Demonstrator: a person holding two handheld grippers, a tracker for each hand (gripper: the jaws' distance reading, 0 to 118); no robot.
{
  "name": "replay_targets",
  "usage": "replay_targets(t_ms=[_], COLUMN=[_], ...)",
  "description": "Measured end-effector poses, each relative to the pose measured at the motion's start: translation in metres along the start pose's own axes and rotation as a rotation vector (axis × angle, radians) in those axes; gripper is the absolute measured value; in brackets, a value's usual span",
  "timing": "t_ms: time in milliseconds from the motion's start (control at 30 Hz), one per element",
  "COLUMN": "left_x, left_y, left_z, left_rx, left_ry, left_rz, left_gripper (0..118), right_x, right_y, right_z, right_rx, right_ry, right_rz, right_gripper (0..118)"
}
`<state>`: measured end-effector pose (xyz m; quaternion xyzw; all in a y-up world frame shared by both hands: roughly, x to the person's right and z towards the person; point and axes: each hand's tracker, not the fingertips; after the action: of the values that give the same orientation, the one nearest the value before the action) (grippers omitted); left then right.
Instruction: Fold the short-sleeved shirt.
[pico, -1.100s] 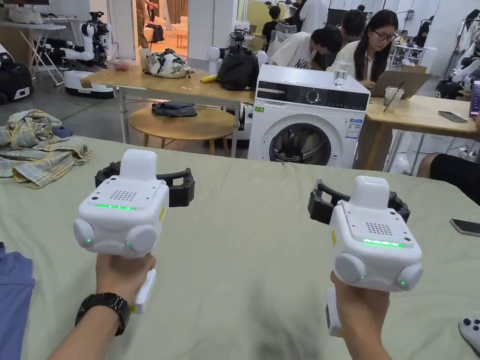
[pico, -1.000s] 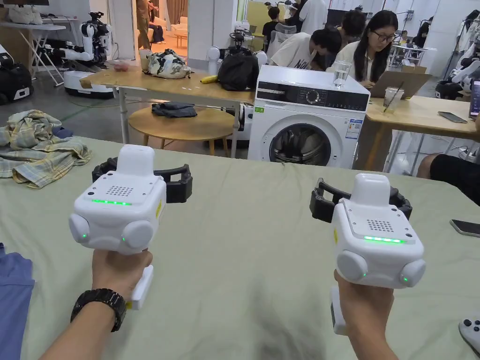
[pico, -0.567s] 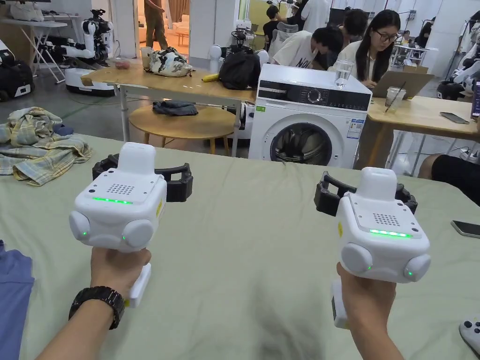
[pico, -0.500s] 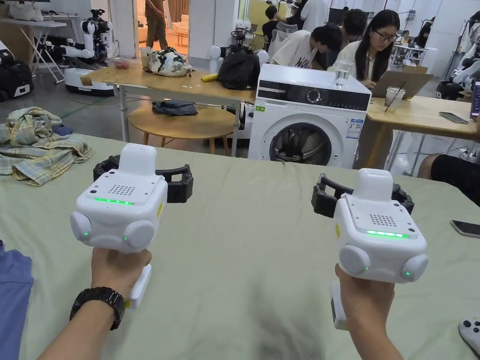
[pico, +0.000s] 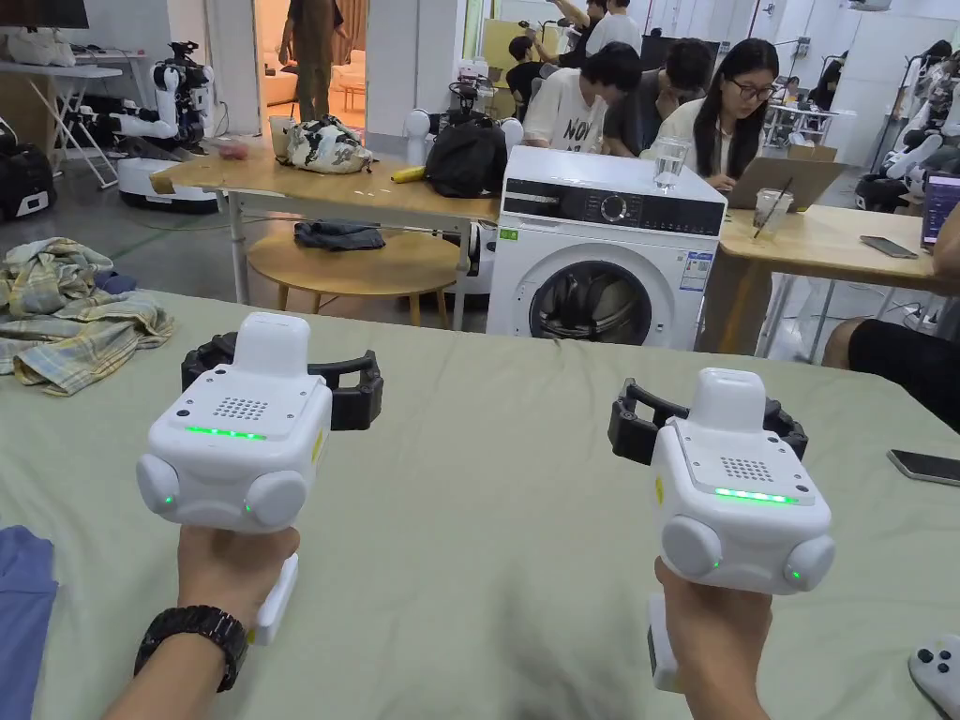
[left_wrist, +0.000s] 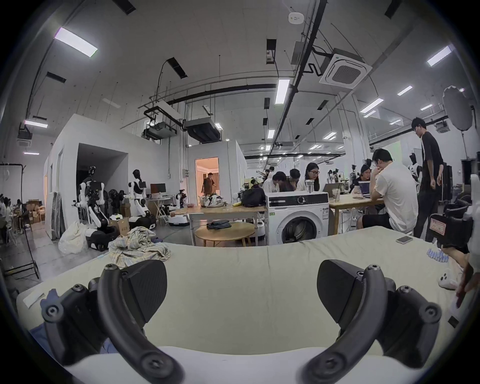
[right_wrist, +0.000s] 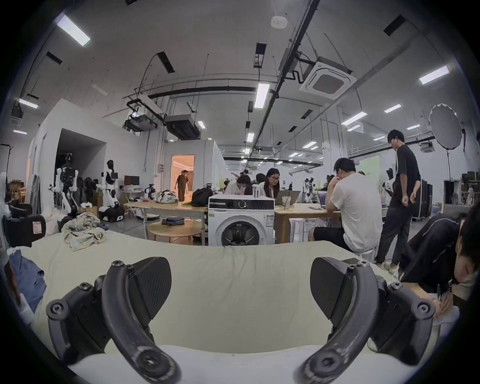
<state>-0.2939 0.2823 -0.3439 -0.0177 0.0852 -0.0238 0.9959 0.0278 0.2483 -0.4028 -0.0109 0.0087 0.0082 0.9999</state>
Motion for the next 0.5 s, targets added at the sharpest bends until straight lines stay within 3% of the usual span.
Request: replay_targets(t_ms=[500], left_x=[-0.011], left_y=[-0.003], left_z=[0.002], left_rx=[-0.016], left_ry=[0.020], left_rz=[0.031], left_gripper=[115], right_x=[0.004], right_y=[-0.003], right_z=[-0.001], right_rx=[-0.001], right_ry=[0.006], right_rz=[0.006], right_gripper=[108])
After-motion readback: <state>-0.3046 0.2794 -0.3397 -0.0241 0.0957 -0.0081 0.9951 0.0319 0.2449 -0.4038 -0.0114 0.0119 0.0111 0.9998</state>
